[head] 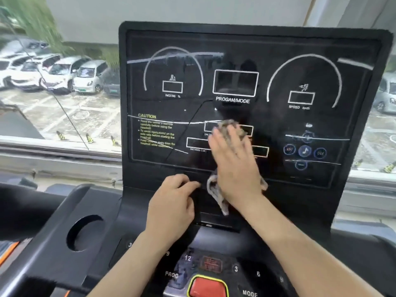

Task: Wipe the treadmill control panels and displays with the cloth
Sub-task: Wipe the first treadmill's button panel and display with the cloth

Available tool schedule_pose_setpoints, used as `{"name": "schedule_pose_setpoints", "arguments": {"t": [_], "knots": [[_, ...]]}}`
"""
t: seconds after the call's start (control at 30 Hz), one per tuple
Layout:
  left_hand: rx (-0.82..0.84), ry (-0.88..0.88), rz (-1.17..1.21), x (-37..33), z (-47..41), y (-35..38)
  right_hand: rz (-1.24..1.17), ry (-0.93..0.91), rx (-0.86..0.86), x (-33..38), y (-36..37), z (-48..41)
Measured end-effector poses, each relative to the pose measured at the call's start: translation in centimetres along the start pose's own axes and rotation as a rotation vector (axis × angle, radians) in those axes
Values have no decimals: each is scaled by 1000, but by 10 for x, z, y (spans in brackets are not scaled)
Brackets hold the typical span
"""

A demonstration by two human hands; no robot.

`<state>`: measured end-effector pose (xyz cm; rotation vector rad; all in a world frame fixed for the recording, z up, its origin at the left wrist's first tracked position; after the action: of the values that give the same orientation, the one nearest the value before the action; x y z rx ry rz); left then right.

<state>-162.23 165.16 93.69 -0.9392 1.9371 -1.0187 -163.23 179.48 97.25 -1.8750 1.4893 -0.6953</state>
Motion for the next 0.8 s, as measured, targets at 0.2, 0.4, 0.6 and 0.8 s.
{"name": "schedule_pose_setpoints", "arguments": {"t": [0.2,0.4,0.6,0.8], "knots": [[11,-12,2,35,1,-11,1,-380,209,37,15,-8],[-37,-65,67,77,-11,-30,-53,-65,-97,49,16,-71],[-91,-98,173,123,-18,-33,-159,-461,161,115,59,-43],[-149,-225,440,143,-42,-49,-245,-250,-230,100,21,-139]]}}
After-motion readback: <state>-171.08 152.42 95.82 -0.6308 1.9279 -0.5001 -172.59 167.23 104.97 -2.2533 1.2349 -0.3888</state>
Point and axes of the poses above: each hand's wrist, its own z-axis away from the middle knuckle, its own y-axis out of the palm, x = y × z, the point moved 6 cm from there along -z, towards the middle knuckle, and after that the axes turned 7 degrees about -z, right-handed, at the moved point
